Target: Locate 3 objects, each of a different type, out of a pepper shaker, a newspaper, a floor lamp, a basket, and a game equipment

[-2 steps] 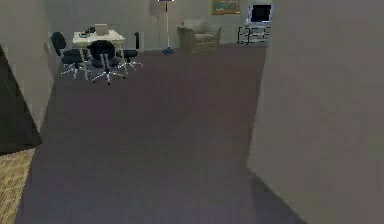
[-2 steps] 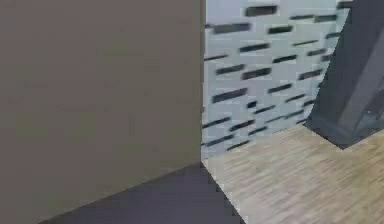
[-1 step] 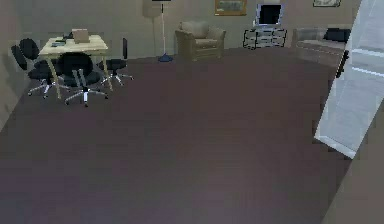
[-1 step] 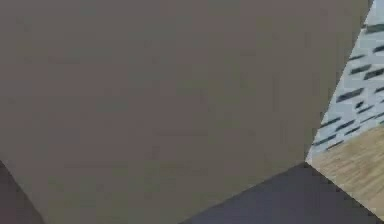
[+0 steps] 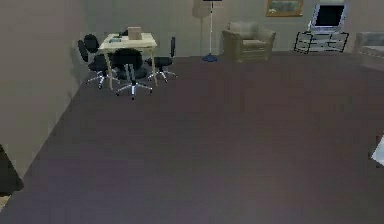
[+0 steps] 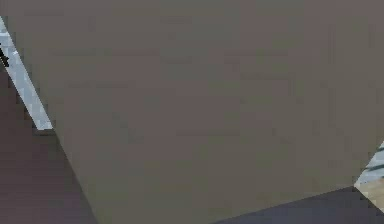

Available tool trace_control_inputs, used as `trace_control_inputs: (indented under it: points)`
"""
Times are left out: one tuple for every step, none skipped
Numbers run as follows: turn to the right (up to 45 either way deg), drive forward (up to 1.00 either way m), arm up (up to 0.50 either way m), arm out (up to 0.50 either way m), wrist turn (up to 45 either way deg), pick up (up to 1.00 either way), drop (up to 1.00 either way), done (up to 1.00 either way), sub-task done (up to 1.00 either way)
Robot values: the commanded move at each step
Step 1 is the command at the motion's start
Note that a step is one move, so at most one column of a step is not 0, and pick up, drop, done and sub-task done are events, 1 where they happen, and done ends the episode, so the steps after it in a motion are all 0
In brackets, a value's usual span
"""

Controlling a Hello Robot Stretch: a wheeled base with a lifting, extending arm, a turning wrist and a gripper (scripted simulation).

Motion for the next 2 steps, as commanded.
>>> trace_control_inputs:
  points:
    - [0.0, 0.25, 0.00, 0.00, 0.0, 0.00, 0.00, 0.00, 0.00]
    - [21.0, 0.00, 0.00, 0.00, 0.0, 0.00, 0.00, 0.00, 0.00]
